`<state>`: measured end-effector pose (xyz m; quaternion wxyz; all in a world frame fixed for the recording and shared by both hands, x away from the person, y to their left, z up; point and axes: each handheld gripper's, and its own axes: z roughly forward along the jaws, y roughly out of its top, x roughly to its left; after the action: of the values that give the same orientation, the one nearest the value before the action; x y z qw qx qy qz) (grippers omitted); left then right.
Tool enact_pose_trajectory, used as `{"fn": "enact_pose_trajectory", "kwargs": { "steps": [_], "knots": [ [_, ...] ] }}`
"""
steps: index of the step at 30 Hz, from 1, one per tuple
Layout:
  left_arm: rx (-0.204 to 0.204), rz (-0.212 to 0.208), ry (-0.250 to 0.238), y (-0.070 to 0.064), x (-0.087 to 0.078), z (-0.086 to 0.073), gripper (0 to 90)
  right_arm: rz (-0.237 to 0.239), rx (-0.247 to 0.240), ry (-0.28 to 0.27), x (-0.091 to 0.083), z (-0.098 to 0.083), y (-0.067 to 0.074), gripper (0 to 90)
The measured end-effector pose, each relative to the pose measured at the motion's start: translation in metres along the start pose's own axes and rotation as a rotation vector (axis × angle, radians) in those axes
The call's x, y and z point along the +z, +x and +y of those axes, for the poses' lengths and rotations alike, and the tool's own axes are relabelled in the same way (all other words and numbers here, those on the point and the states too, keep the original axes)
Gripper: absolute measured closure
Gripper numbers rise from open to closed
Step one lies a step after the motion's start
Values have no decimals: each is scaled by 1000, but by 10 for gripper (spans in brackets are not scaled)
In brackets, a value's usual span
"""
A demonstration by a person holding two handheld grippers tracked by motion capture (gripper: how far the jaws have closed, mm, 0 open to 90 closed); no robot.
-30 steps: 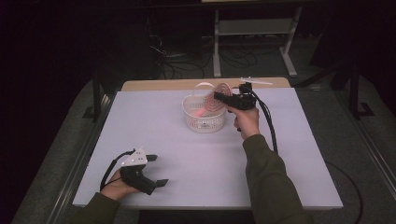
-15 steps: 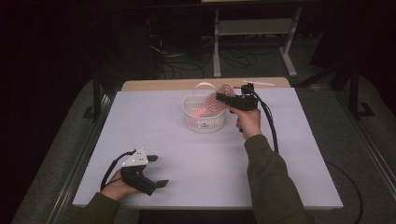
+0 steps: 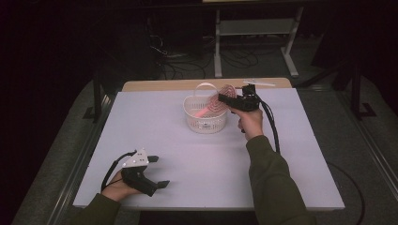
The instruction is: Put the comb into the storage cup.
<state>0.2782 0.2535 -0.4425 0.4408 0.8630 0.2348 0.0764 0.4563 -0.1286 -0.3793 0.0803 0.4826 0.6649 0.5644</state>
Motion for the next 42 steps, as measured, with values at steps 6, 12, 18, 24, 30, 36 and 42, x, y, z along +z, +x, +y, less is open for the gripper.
{"fn": "enact_pose_trajectory", "kwargs": {
  "steps": [6,12,18,24,30,36,42],
  "knots": [
    [-1,-1,0,0,0,0,0,-25,-16,0,-2,0,-1,528],
    [-1,0,0,0,0,0,0,-46,-50,3,-3,0,-1,484],
    [-2,1,2,1,1,0,0,-65,-70,15,-7,1,0,385],
    [-6,3,0,1,2,1,0,-76,-108,34,-12,3,0,326],
    [-7,5,-1,1,2,1,0,-62,-119,45,-18,6,-1,290],
    [-5,4,2,1,2,0,0,-49,-146,74,-22,4,3,235],
    [-3,4,1,1,1,0,0,-52,-160,96,-26,3,8,174]
  ]
}}
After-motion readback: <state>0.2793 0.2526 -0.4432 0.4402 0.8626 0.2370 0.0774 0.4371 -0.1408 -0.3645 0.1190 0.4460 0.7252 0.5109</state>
